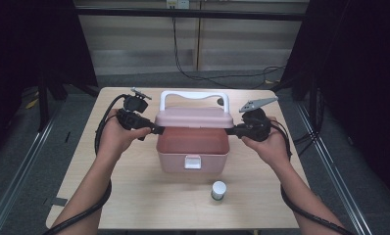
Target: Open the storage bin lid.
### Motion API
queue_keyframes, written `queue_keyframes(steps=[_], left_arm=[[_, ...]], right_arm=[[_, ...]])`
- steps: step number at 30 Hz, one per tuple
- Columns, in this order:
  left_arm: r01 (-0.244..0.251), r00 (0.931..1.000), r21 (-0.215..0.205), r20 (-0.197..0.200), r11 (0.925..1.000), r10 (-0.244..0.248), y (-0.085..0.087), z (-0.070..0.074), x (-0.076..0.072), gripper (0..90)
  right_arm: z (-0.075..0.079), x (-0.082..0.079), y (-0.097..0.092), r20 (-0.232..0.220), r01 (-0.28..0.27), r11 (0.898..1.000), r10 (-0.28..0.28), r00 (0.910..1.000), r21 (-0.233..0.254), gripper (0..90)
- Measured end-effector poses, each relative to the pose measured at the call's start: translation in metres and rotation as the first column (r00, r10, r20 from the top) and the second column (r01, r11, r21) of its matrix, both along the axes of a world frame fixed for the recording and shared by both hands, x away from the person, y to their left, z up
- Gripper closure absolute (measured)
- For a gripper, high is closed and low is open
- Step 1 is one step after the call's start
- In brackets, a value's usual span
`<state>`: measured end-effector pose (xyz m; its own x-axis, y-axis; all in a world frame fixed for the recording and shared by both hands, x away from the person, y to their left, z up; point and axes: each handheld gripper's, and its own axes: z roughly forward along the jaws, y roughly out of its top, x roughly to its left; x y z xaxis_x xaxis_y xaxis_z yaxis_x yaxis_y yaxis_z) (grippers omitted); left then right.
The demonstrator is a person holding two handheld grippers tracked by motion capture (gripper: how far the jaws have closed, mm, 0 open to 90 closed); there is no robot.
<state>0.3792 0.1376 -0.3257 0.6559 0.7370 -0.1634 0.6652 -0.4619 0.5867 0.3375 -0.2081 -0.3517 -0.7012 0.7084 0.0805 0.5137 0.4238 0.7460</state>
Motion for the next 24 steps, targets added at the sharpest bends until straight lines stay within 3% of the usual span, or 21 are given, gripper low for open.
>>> queue_keyframes(steps=[10,16,24], left_arm=[[0.012,0.9985,0.013,0.053,0.9999,-0.012,-0.006,0.013,0.002,41.3],[0.002,0.9978,0.005,0.066,1.0,-0.002,-0.008,0.019,0.005,44.0],[-0.012,0.9971,-0.004,0.075,0.9999,0.013,-0.009,0.026,0.01,46.8]], right_arm=[[-0.013,-0.004,0.001,-0.022,-0.02,1.0,0.02,0.9996,0.009,90.0],[-0.026,-0.007,0.007,-0.041,-0.05,0.999,0.05,0.9979,0.004,90.0],[-0.033,-0.009,0.01,-0.045,-0.071,0.997,0.071,0.9965,-0.005,90.0]])
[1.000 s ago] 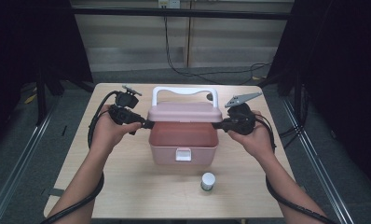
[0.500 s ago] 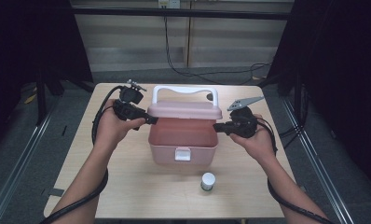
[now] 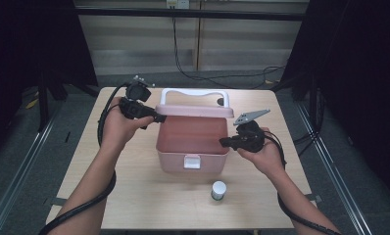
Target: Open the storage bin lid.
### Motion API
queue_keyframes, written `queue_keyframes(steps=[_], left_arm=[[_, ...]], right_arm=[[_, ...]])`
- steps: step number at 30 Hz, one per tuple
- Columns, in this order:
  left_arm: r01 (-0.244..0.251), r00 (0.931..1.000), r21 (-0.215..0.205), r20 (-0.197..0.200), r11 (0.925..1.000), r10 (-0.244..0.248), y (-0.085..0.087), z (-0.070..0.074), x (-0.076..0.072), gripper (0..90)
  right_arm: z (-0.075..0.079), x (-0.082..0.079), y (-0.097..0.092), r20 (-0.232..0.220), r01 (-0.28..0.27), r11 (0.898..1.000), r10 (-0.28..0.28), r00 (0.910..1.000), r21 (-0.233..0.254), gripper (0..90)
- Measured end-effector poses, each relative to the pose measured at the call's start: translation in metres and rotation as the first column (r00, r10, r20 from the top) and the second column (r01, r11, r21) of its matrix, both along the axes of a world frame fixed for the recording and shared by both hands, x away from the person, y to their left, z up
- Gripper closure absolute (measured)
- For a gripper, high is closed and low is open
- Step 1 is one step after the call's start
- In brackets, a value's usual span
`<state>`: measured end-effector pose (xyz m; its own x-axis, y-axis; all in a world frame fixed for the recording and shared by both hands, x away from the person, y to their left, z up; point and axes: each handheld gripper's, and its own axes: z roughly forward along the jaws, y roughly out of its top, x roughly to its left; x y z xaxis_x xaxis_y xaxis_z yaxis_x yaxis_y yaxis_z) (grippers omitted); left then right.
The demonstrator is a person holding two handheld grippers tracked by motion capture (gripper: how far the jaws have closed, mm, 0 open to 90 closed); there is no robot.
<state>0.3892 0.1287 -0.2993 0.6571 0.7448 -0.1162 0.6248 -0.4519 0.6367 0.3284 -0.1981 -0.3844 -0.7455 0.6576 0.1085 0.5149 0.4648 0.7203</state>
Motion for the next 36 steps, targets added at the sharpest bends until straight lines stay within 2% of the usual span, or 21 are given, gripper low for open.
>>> queue_keyframes(steps=[2,7,14,17,21,36], left_arm=[[-0.003,1.0,-0.005,-0.002,1.0,0.003,0.0,0.001,0.002,46.8],[-0.021,0.9998,-0.01,0.001,0.9997,0.021,-0.001,0.006,0.006,47.7],[-0.042,0.9991,-0.034,0.009,0.9985,0.042,-0.005,0.013,0.01,56.9],[-0.056,0.9983,-0.029,0.013,0.998,0.057,-0.006,0.016,0.013,58.0],[-0.061,0.9981,-0.013,-0.003,0.998,0.061,-0.008,0.021,0.018,59.2],[-0.108,0.9938,-0.002,-0.026,0.9941,0.108,-0.012,0.03,0.03,62.1]], right_arm=[[-0.002,-0.001,0.001,-0.002,-0.001,1.0,0.001,1.0,-0.012,89.5],[-0.005,-0.001,0.001,0.0,-0.003,1.0,0.003,1.0,-0.006,89.3],[-0.007,-0.002,0.002,-0.002,-0.012,1.0,0.012,0.9999,-0.007,89.7],[-0.009,-0.003,0.003,-0.006,-0.016,1.0,0.016,0.9999,-0.007,89.7],[-0.012,-0.003,0.005,-0.003,-0.028,1.0,0.028,0.9996,-0.01,89.8],[-0.015,-0.002,0.007,-0.001,-0.046,0.999,0.046,0.9989,0.0,90.0]])
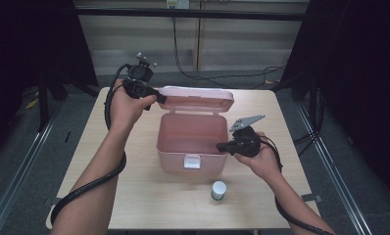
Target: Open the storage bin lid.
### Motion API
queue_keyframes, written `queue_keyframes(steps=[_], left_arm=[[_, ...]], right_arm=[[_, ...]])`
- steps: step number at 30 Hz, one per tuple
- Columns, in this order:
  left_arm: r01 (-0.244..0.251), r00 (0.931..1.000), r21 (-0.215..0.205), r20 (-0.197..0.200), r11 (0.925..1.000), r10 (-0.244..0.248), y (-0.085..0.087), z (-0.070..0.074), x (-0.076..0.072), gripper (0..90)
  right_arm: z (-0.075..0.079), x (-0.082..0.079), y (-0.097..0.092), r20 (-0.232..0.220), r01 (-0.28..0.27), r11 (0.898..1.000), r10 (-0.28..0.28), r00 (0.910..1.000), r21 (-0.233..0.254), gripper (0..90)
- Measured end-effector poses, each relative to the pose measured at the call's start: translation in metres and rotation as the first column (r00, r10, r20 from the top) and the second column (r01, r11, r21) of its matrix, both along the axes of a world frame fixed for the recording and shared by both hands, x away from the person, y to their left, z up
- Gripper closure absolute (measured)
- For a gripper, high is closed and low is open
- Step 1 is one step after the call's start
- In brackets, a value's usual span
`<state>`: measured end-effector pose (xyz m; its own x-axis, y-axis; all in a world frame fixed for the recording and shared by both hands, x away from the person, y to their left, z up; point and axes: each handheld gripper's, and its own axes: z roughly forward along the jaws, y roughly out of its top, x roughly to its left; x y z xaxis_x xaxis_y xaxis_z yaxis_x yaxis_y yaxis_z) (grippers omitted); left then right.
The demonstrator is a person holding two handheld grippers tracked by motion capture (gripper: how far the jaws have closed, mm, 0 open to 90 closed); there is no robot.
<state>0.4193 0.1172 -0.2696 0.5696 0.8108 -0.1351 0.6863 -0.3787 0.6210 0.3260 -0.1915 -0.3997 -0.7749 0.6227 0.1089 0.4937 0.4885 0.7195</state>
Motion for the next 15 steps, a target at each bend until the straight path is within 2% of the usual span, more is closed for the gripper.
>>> queue_keyframes(steps=[15], left_arm=[[-0.027,0.9995,0.011,-0.017,0.9996,0.027,-0.0035,0.0038,0.0066,63.9]], right_arm=[[-0.0017,-0.001,0.0034,0.001,-0.011,1.0,0.011,0.9999,-0.015,90.0]])
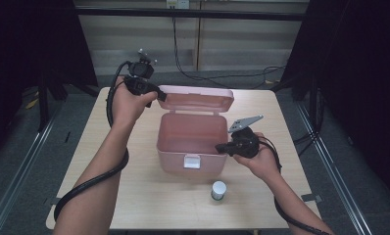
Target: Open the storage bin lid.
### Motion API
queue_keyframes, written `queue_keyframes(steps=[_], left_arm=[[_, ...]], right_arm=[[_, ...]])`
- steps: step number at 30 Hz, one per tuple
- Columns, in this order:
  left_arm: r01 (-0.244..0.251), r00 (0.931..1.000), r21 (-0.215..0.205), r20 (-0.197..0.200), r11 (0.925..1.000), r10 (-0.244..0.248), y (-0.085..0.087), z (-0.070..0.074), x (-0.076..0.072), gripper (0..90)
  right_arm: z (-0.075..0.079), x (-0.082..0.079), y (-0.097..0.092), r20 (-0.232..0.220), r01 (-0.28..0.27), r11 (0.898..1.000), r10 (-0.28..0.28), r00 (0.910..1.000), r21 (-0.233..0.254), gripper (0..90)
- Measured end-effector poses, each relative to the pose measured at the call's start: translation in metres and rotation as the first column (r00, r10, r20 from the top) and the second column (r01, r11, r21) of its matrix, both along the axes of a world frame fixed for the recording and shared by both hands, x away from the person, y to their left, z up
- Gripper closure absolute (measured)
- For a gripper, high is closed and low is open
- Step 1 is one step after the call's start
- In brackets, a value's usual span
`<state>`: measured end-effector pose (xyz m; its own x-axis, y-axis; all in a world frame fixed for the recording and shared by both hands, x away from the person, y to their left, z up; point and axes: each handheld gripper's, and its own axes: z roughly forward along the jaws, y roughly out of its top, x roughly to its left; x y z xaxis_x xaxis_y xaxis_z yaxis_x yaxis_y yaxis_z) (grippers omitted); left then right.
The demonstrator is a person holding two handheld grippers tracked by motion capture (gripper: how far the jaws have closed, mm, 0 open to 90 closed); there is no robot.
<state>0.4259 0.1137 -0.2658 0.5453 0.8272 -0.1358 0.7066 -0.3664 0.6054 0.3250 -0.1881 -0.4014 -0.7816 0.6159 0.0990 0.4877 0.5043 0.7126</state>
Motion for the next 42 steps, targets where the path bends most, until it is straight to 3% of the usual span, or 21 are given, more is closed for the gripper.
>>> queue_keyframes(steps=[11,12,13,14,17,30,36,39,42], left_arm=[[-0.021,0.9998,-0.005,-0.008,0.9998,0.021,-0.003,0.002,0.006,65.0],[-0.024,0.9995,0.011,0.02,0.9996,0.024,-0.003,0.002,0.005,65.2],[-0.028,0.9993,0.019,0.025,0.9994,0.027,-0.003,0.002,0.006,69.7],[-0.032,0.9991,0.001,0.027,0.9995,0.032,-0.003,0.002,0.006,70.2],[-0.037,0.9989,0.008,0.029,0.9993,0.036,-0.003,0.002,0.008,71.7],[-0.075,0.9972,0.075,0.002,0.9943,0.075,-0.011,0.007,0.021,78.0],[-0.087,0.9959,0.083,-0.017,0.9927,0.089,-0.012,0.009,0.028,79.4],[-0.085,0.9962,0.072,-0.013,0.9938,0.086,-0.011,0.009,0.031,79.5],[-0.085,0.9962,0.078,-0.013,0.9933,0.086,-0.012,0.009,0.033,79.9]], right_arm=[[-0.004,-0.001,0.001,0.001,-0.017,1.0,0.017,0.9999,-0.003,90.0],[-0.004,-0.001,0.001,0.002,-0.019,1.0,0.019,0.9998,-0.001,90.0],[-0.004,-0.001,0.001,-0.001,-0.017,1.0,0.017,0.9999,-0.001,90.0],[-0.004,-0.001,0.0,0.001,-0.017,1.0,0.017,0.9999,-0.005,90.0],[-0.004,-0.001,-0.001,-0.001,-0.015,1.0,0.015,0.9999,0.001,90.0],[-0.004,-0.001,-0.002,0.001,-0.027,1.0,0.027,0.9996,0.002,90.0],[-0.005,-0.001,-0.003,0.003,-0.035,0.999,0.035,0.9994,0.011,90.0],[-0.004,-0.001,-0.002,0.012,-0.04,0.999,0.04,0.9991,-0.006,90.0],[-0.005,-0.001,-0.003,0.01,-0.041,0.999,0.041,0.9991,0.009,90.0]])
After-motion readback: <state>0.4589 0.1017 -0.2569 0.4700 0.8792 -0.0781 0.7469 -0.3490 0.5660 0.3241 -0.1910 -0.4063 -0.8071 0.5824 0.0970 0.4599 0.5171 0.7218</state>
